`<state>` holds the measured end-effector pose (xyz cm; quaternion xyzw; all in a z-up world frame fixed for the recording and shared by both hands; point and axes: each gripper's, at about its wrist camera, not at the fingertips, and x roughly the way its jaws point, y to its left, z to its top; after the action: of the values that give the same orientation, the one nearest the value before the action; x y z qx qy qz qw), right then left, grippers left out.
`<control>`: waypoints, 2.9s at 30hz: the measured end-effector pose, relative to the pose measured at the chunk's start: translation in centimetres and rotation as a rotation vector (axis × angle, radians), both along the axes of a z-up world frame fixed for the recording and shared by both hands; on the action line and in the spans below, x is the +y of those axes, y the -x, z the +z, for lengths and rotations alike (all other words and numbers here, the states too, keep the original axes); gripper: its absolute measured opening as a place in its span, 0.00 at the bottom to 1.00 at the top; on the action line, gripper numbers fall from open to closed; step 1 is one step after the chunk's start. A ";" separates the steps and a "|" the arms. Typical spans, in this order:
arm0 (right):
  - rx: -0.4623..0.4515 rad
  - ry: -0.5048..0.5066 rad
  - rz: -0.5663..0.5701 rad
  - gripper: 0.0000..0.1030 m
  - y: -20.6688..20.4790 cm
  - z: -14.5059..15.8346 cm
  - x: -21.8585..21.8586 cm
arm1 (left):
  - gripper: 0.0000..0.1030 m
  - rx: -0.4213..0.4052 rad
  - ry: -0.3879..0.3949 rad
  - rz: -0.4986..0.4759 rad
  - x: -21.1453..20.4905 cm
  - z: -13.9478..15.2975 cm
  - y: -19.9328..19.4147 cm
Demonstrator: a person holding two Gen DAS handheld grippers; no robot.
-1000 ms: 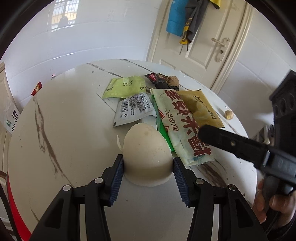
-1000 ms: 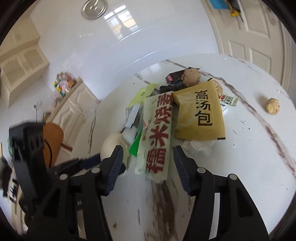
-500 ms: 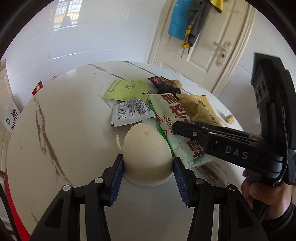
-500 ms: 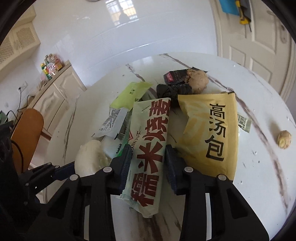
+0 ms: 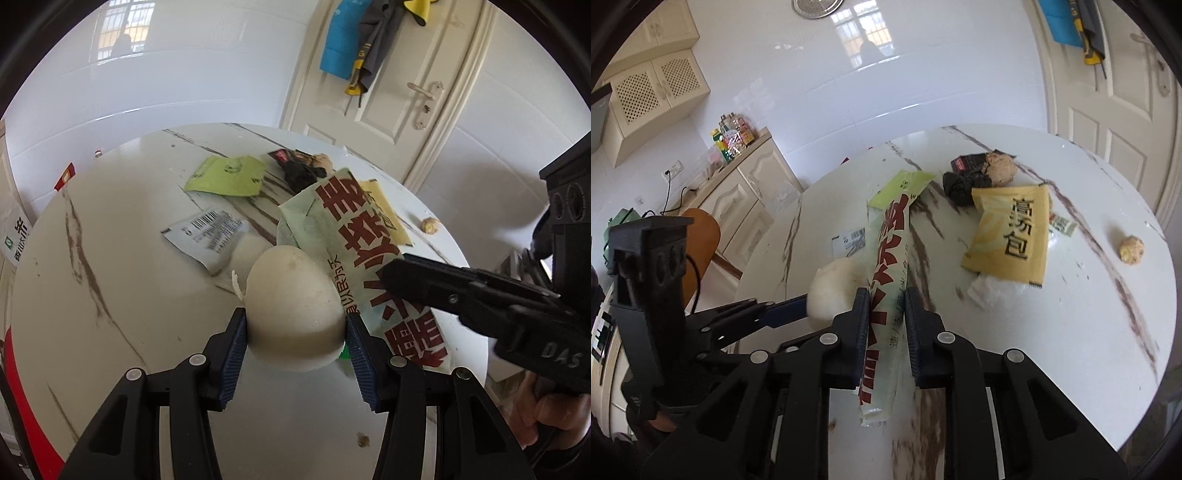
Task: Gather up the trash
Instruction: 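Grasp the long printed snack bag with the right tool, then carry bun and snack bag to the blue bin and release both, then return to the table and grasp the white tissue with the left tool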
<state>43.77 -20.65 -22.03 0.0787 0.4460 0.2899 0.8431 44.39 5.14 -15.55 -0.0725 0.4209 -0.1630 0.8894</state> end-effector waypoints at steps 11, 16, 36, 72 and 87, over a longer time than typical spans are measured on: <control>0.061 -0.054 -0.024 0.20 0.6 -0.3 -0.6 | 0.47 -0.013 -0.006 -0.021 -0.5 -0.7 0.9; 0.113 -0.036 -0.010 0.20 -0.1 -2.2 0.9 | 0.47 -0.027 -0.018 -0.015 -0.2 -0.9 1.1; -0.078 -0.108 -0.149 0.16 6.3 4.2 -9.7 | 0.47 -0.191 -0.047 -0.205 -11.8 5.0 5.1; 0.126 -0.063 -0.734 0.24 7.5 -10.4 -40.3 | 0.77 0.001 -0.285 -0.420 -43.4 -8.1 -9.1; 0.001 -0.058 -0.740 0.58 11.2 -2.7 -37.3 | 0.85 -0.145 -0.187 -0.389 -36.1 0.5 -0.2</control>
<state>32.55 -57.93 -24.76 0.2584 0.3793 -0.0222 0.8882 44.56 -30.97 -15.02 0.1048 0.3754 -0.2963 0.8720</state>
